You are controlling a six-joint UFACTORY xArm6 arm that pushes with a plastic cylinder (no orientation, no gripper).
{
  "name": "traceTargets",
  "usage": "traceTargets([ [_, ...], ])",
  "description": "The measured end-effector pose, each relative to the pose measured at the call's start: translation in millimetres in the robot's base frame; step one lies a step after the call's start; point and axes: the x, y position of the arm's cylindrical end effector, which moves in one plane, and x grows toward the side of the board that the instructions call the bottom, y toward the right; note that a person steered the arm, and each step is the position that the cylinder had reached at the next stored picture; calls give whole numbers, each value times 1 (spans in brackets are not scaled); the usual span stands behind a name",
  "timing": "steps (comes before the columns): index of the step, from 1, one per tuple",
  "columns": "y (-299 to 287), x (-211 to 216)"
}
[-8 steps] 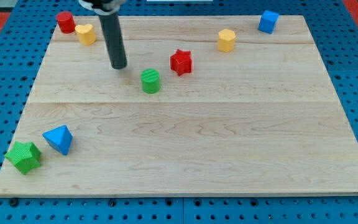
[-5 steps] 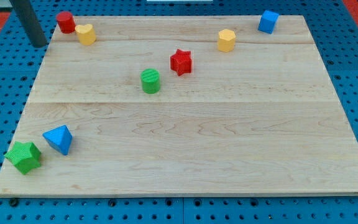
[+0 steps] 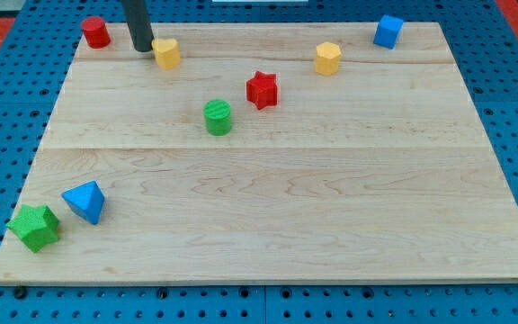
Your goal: Move the yellow heart towards bottom left
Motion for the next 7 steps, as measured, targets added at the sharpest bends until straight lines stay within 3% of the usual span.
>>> traceTargets([
  [1, 25, 34],
  [3, 18, -20],
  [4, 49, -8],
  [7, 75, 121],
])
